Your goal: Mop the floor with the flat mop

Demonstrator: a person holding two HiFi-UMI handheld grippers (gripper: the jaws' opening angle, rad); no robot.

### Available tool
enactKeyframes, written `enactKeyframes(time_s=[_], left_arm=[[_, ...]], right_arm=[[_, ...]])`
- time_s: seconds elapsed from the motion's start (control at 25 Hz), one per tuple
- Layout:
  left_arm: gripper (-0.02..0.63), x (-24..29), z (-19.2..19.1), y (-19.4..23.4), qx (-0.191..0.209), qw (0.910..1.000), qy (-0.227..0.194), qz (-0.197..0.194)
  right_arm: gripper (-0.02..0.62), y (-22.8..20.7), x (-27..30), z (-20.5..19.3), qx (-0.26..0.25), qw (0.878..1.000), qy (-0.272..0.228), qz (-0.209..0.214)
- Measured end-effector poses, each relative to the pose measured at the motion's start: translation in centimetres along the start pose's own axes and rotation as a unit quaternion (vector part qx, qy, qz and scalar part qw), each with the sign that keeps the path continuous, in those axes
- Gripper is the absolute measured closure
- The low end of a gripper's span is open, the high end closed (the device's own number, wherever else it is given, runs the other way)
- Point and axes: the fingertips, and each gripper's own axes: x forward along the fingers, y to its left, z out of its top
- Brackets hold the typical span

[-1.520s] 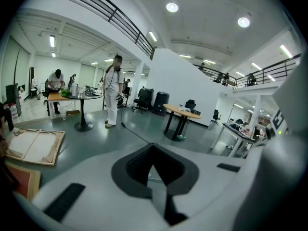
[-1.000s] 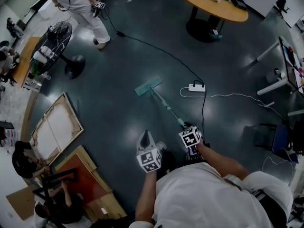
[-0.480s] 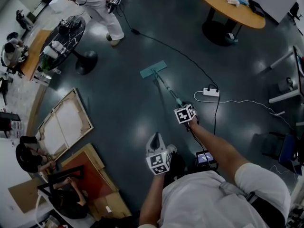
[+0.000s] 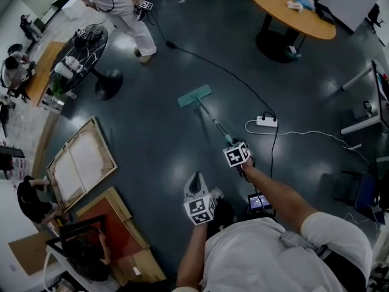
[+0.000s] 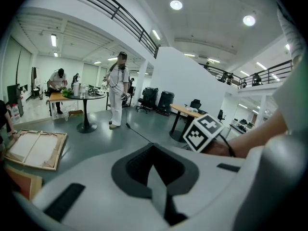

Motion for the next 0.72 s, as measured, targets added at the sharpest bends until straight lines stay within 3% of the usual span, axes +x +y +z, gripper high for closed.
enactKeyframes(time_s=[0.48,0.72], left_arm=[[0.601,-2.9,-0.7,-3.7,-0.006,0.9999,-0.009,-0.003],[0.601,-3.9,-0.7,-4.9,-0.001,0.9999,-0.015,-0.005]], right_arm=[[0.483,-1.5,-14.7,-13.3,-0.008,0.999,0.025,0.036],[0.483,-2.1,-21.8,-16.1,-0.014,0.999,0.018,0.043]])
